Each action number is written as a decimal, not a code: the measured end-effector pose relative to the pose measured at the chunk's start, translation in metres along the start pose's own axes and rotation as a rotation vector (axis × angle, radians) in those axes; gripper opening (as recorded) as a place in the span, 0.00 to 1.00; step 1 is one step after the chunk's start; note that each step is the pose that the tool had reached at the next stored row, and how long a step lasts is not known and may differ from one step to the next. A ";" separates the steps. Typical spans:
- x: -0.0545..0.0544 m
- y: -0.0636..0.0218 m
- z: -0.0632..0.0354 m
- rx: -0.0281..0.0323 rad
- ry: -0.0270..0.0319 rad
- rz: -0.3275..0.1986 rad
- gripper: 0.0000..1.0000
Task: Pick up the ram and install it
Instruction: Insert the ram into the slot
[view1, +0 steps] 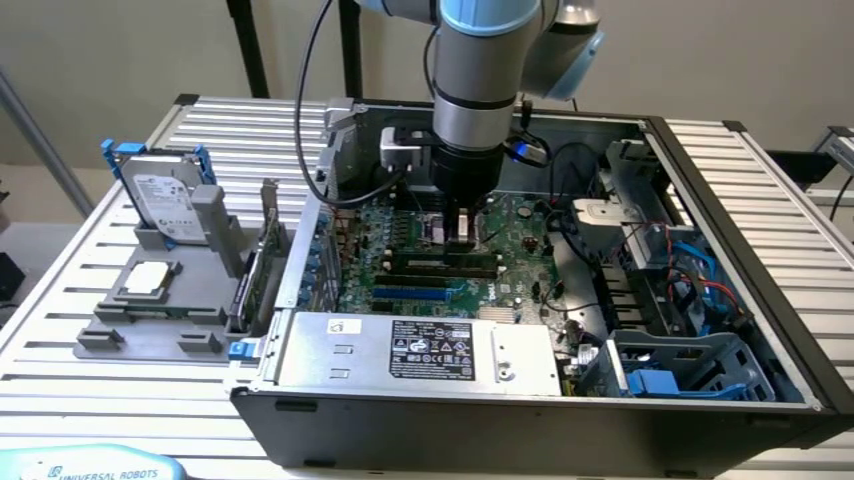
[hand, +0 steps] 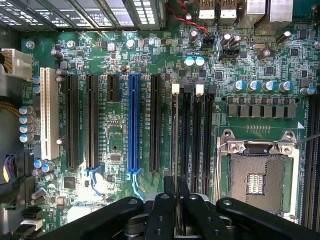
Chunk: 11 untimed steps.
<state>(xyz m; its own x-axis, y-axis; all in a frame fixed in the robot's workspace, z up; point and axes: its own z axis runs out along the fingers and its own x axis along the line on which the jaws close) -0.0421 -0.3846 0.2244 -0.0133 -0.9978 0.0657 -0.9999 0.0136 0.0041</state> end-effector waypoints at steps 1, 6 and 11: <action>0.000 0.0000 0.0004 0.0001 0.0003 0.000 0.14; 0.000 0.0002 0.0012 -0.0001 0.0009 0.000 0.15; 0.000 0.0000 -0.0030 -0.0009 0.0006 0.000 0.22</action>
<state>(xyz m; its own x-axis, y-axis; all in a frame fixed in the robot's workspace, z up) -0.0421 -0.3846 0.2274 -0.0132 -0.9977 0.0662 -0.9999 0.0136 0.0050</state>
